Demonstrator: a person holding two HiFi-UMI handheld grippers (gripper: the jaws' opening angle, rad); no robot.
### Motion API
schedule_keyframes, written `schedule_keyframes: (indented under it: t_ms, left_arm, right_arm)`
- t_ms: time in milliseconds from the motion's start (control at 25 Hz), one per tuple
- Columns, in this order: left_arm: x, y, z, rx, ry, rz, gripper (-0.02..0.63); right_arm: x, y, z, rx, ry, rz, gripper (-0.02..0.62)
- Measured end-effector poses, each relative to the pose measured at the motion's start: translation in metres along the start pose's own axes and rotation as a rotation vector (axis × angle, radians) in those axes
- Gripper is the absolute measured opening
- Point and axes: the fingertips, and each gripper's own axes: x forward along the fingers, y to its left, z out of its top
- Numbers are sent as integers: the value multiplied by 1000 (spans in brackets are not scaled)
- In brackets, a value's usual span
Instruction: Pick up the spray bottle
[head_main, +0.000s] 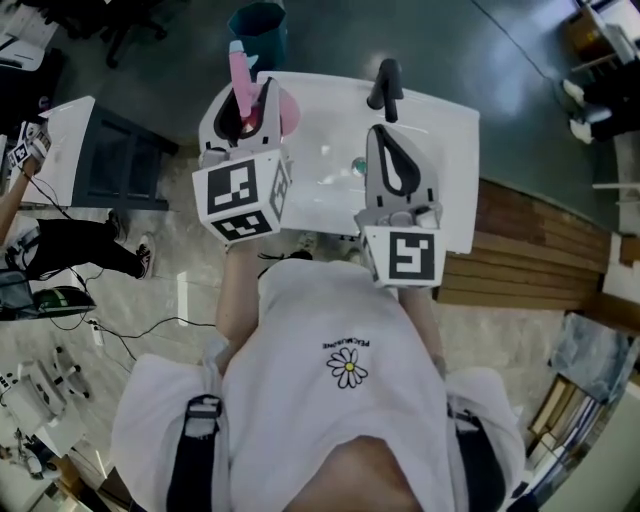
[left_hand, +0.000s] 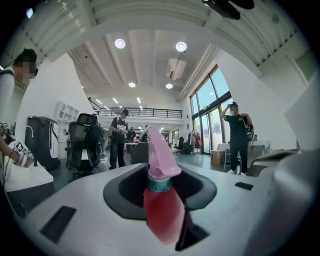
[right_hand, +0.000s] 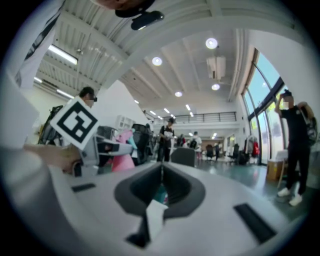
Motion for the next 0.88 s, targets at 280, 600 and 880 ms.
schedule_keyframes:
  t_ms: [280, 600, 880]
  left_arm:
    - [-37, -21, 21, 6, -82, -4, 161]
    - [-58, -64, 23, 63, -131, -66, 161]
    - [-52, -69, 23, 73, -122, -77, 161]
  right_arm:
    - [-2, 2, 1, -1, -2, 36, 29]
    - [-17, 0, 2, 5, -16, 49, 29]
    - [-14, -6, -3, -13, 10, 33, 29]
